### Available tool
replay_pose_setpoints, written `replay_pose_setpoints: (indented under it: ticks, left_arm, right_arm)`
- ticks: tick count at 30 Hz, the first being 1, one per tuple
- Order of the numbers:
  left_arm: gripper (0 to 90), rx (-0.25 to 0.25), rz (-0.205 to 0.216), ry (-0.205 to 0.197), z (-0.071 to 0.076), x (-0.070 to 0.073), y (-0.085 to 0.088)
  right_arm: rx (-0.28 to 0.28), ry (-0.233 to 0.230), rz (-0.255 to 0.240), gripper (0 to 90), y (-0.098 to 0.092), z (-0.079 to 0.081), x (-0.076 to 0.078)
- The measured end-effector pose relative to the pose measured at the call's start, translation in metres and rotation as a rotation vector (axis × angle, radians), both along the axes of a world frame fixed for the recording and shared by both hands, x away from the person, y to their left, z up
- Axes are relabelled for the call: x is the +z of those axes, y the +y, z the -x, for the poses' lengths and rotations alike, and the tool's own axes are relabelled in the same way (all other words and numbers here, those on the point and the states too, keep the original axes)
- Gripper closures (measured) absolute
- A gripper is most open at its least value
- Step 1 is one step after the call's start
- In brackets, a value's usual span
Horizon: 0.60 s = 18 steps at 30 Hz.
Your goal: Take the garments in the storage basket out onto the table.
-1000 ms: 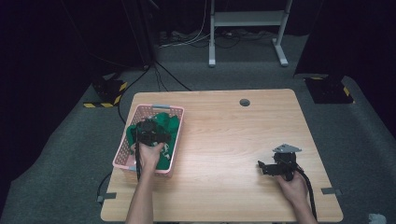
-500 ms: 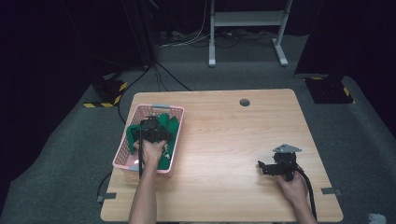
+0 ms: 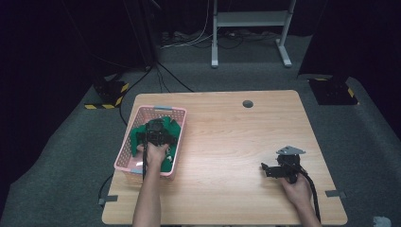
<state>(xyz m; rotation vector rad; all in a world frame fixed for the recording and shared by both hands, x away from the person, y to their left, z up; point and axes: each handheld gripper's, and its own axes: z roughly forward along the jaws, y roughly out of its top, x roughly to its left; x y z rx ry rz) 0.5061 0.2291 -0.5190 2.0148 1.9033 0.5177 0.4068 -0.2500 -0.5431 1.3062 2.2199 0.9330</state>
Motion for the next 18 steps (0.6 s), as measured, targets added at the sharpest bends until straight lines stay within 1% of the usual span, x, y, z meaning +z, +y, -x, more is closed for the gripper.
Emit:
replay_pose_setpoints:
  ticks: [2, 9, 10, 12, 15, 16, 18]
  left_arm:
    - [0.2, 0.000, 0.005, -0.017, 0.0017, -0.0010, 0.0006]
    - [0.2, -0.005, 0.005, -0.027, 0.0020, -0.0016, 0.0012]
    - [0.3, 0.007, 0.006, -0.033, 0.0014, -0.0020, 0.0009]
    - [1.3, 0.015, 0.006, -0.039, 0.0013, -0.0018, 0.0015]
    - [4.7, 0.030, 0.001, -0.045, 0.0015, -0.0007, 0.0015]
    - [6.4, 0.030, 0.001, -0.045, 0.0015, -0.0007, 0.0015]
    - [11.2, 0.039, -0.004, -0.058, 0.0022, 0.0008, 0.0018]
  right_arm:
    - [-0.002, 0.000, -0.001, 4.4, 0.0000, 0.0000, 0.0000]
    - [-0.003, -0.002, 0.000, 4.4, -0.0001, -0.0002, -0.0001]
    - [-0.004, -0.002, 0.000, 4.4, -0.0001, -0.0002, -0.0001]
    - [-0.005, -0.001, -0.001, 4.4, -0.0001, -0.0003, -0.0001]
    - [-0.005, -0.001, -0.001, 4.4, -0.0001, -0.0003, -0.0001]
    - [-0.006, -0.001, -0.001, 4.4, 0.0000, -0.0002, 0.0000]
    - [-0.006, -0.001, -0.001, 4.4, 0.0000, -0.0002, 0.0000]
